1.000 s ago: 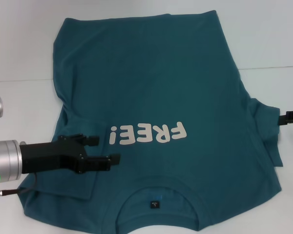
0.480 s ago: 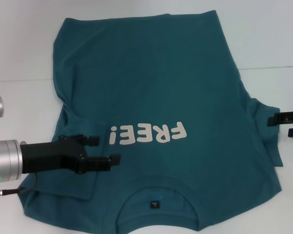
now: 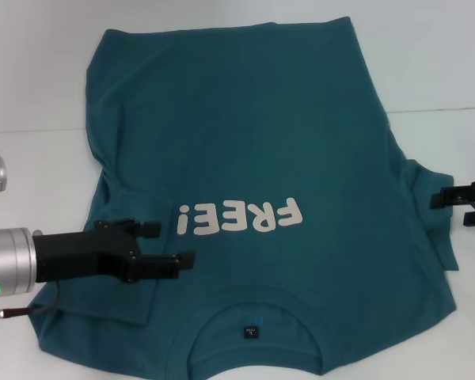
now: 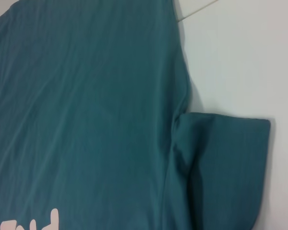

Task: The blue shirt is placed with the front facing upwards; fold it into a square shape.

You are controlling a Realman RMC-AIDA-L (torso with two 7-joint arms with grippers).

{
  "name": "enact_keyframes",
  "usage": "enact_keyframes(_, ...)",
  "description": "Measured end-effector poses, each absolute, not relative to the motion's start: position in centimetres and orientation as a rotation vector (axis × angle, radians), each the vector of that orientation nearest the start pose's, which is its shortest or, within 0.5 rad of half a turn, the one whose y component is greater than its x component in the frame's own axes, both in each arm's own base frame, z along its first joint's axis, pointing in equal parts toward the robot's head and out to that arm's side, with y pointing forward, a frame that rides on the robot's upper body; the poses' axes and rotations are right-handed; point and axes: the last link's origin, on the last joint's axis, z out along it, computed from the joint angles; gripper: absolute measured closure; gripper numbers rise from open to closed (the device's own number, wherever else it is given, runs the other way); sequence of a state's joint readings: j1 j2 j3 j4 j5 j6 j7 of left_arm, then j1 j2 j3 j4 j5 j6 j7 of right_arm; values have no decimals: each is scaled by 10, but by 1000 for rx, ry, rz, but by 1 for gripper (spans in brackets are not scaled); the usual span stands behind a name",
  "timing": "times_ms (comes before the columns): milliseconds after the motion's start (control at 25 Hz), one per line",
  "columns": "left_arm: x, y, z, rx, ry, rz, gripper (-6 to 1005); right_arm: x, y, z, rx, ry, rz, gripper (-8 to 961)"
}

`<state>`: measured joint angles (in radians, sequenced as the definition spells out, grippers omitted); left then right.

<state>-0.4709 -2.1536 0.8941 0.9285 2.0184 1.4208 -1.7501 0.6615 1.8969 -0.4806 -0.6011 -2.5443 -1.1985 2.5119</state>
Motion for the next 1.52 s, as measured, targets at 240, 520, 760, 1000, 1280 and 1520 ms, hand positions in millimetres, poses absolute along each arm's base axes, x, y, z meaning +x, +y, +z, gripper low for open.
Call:
enact_keyframes(240,-238,341,-10,-2678,-851,-542,62,347,388,77,-1803,1835,275,71)
enact_keyframes(520,-239,339,-12,-2681,-864,-546,64,344,390,70,-1817,1825,263,72)
enact_keyframes(760,-240,338,-12,-2680,-870,-547,65,340,393,65,-1826,1819,269,94)
enact_keyframes(1000,-240,339,-13,-2683,-868,-544,66,338,395,64,-1827,1811,272,127)
enact_keyframes(1280,-239,339,-13,-2684,-865,-542,68,339,396,61,-1839,1784,221,296)
enact_keyframes(1520,-239,340,-13,-2680,-865,-542,69,341,398,56,-1841,1756,182,540)
